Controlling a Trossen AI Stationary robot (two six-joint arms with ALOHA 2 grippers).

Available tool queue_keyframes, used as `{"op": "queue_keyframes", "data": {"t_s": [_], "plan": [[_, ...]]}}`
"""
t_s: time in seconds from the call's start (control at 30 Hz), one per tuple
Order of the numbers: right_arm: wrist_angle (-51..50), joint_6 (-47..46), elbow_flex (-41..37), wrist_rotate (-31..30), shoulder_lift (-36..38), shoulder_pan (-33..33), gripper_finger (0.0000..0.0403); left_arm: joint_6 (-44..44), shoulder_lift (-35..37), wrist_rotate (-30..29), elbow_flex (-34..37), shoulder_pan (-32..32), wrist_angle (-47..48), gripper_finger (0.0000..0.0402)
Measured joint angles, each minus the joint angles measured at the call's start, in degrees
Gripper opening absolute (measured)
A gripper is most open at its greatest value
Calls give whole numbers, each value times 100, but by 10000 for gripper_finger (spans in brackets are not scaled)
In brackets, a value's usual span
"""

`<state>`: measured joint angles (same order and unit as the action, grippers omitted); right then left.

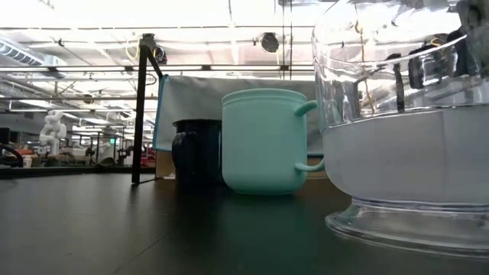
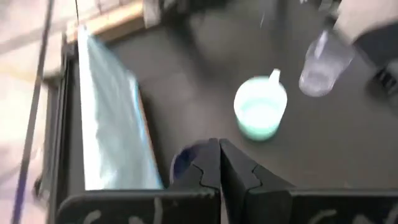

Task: Stack small to large cups/mugs on shelf
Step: Move the light blue mug to the center of the table

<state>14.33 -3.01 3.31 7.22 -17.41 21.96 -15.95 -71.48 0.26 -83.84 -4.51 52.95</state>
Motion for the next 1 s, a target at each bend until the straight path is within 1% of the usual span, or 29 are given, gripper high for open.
{"op": "queue_keyframes", "data": {"t_s": [0.1,0.2,0.33,0.53,0.63,0.67,0.7,0.77,0.83,1.0], "plan": [[0,0,-2,0,0,0,0,-2,540,176,896,-62,-1198,0],[2,0,-1,0,0,0,0,66,996,122,1606,-95,-1804,0],[1,0,0,0,-1,1,0,371,1559,135,2363,-50,-2730,0],[2,8,-1,0,0,1,0,409,2091,395,3371,-161,-3921,0],[2,51,-2,0,0,0,0,297,2236,782,3895,-162,-4626,0],[2,55,-2,0,0,2,0,235,2257,831,4028,-159,-4723,0],[1,55,-2,0,-2,1,0,167,2292,760,4132,-150,-4688,0],[0,48,-2,0,0,2,0,200,2431,311,4331,-115,-4651,0],[0,47,-1,0,0,1,0,216,2570,172,4467,-55,-4684,0],[0,24,0,0,-2,2,0,83,3117,265,4780,-39,-4732,0]]}}
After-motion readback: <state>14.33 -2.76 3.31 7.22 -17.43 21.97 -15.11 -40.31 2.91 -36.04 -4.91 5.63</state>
